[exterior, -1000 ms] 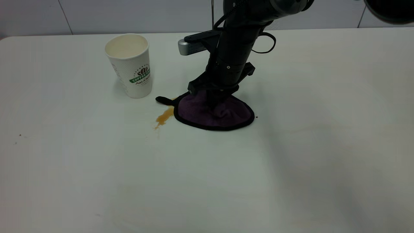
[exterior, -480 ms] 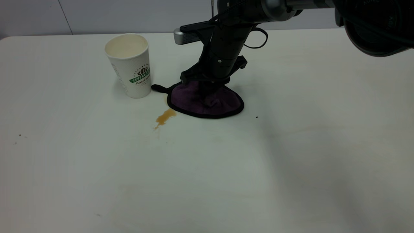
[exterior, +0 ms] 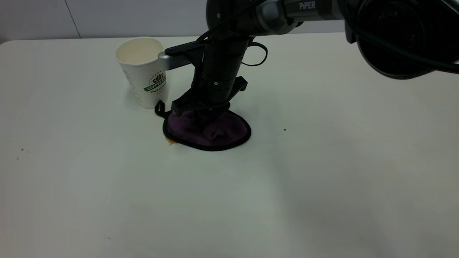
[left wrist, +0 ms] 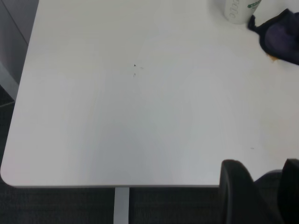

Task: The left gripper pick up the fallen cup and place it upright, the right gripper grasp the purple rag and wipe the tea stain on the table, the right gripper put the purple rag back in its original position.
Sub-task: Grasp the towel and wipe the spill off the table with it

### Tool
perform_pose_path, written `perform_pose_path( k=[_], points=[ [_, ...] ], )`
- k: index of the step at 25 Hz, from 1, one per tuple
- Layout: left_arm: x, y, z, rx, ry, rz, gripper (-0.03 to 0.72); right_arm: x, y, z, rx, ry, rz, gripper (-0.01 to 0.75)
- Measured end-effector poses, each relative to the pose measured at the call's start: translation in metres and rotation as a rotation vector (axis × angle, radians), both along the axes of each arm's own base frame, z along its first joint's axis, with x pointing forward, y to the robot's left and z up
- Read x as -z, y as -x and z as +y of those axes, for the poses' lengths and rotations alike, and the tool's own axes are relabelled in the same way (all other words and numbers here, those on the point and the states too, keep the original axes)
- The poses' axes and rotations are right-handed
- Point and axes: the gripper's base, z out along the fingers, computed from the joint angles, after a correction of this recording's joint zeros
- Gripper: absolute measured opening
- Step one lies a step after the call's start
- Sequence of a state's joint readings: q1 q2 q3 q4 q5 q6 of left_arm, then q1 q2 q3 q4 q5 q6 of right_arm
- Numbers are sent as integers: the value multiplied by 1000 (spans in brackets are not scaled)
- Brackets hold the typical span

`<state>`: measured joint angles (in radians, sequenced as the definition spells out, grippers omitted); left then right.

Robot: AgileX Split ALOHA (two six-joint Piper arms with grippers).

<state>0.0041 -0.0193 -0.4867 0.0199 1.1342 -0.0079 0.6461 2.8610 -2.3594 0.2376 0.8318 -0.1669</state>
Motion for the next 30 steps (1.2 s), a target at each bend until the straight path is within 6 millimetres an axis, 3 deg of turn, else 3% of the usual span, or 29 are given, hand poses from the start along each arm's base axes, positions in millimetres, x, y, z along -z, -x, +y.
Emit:
perform_pose_path(
  k=[10, 17, 22, 30],
  points=[
    [0, 0, 0, 0, 0, 0, 253, 1, 37, 32, -110, 43, 63, 74],
    [0, 0, 0, 0, 0, 0, 253, 0, 28, 25, -53, 26, 60, 74],
    [0, 0, 0, -1, 1, 0, 253, 1, -1, -8, 63, 41, 41, 74],
    [0, 0, 0, -1, 1, 0, 253, -1, -58, -101, 316, 74, 53, 74]
  ],
)
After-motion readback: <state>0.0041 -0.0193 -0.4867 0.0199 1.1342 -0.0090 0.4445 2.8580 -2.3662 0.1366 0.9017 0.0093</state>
